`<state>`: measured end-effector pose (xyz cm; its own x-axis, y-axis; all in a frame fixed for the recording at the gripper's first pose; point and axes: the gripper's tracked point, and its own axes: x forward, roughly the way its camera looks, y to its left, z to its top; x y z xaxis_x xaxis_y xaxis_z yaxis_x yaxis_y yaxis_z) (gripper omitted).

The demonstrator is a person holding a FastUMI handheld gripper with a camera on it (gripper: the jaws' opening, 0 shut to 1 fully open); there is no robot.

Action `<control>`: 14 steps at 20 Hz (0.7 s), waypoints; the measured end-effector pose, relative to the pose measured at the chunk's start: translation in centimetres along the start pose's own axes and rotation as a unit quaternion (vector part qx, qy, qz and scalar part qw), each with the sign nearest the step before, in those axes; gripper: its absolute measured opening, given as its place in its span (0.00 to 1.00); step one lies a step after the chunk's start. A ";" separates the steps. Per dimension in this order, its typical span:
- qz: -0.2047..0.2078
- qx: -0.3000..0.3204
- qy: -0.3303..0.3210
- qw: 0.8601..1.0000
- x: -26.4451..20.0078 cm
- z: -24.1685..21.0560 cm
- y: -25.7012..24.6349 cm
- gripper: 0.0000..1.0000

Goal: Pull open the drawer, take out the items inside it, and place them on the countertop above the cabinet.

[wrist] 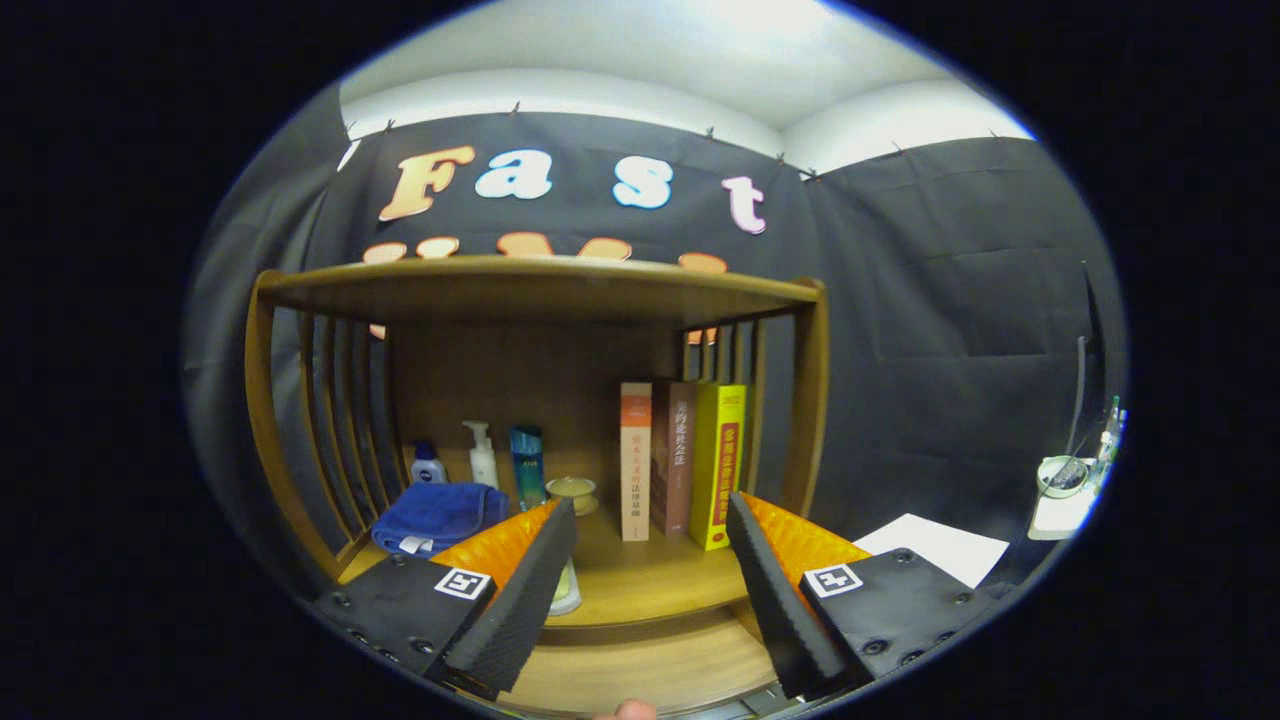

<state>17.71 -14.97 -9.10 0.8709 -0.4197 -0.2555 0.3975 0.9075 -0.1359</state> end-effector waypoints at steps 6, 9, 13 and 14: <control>-0.022 0.003 -0.015 1.000 -5.1 1.4 -3.3 0.98; -0.017 0.023 -0.033 0.999 -7.6 1.1 -3.0 0.98; 0.003 0.042 -0.052 0.998 -11.1 -1.9 -2.8 0.98; 0.006 0.038 -0.047 0.998 -11.5 -3.1 -2.8 0.98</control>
<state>5.74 -12.73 -8.74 0.8976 -0.4089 -0.1644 0.4048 0.9125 -0.0595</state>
